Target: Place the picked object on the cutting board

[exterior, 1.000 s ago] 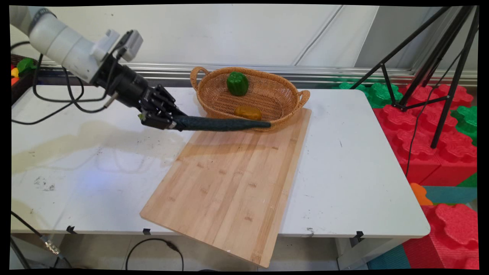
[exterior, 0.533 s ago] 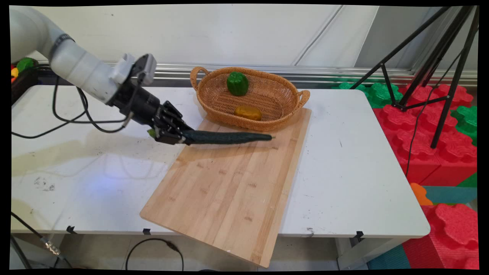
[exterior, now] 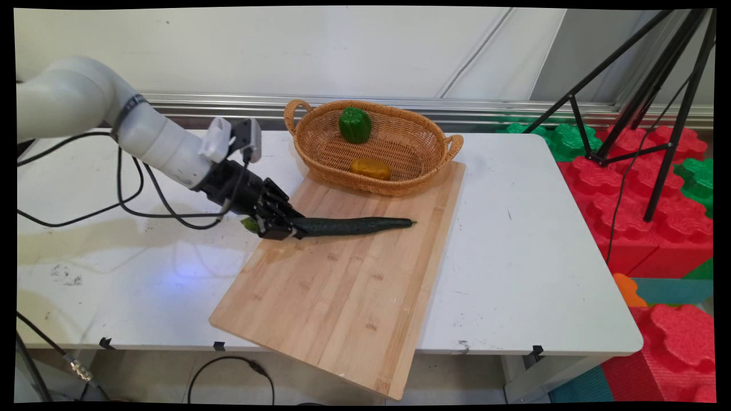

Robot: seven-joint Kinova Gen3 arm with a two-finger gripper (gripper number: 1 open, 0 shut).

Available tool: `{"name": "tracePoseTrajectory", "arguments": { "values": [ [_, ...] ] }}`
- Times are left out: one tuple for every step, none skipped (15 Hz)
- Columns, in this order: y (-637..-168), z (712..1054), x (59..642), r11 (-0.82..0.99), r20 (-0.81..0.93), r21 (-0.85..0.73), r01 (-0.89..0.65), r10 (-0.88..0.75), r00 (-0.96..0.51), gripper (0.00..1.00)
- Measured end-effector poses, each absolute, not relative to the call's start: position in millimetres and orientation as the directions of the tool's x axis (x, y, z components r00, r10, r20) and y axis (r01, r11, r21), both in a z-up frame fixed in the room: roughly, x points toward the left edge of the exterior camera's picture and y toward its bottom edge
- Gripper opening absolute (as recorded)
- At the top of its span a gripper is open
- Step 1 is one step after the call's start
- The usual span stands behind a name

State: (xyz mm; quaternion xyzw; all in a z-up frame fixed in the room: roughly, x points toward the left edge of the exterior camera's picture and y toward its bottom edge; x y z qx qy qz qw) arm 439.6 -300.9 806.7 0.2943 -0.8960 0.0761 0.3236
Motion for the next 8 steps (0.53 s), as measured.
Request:
{"name": "tracePoseTrajectory", "arguments": {
  "values": [
    [-303, 801, 435, 0.811, 0.625, 0.052, -0.582, -0.481, -0.615, 0.00],
    [-304, 797, 432, 0.809, 0.627, 0.050, -0.586, -0.482, -0.612, 0.00],
    [-305, 794, 430, 0.807, 0.627, 0.048, -0.588, -0.483, -0.611, 0.00],
    [-307, 791, 427, 0.805, 0.629, 0.046, -0.591, -0.483, -0.609, 0.00],
    [-308, 787, 425, 0.803, 0.630, 0.044, -0.595, -0.484, -0.607, 0.00],
    [-310, 784, 423, 0.801, 0.631, 0.041, -0.598, -0.485, -0.606, 0.00],
    [-311, 782, 421, 0.799, 0.632, 0.040, -0.600, -0.485, -0.604, 1.00],
    [-312, 780, 420, 0.798, 0.633, 0.039, -0.601, -0.485, -0.604, 1.00]
  ]
}}
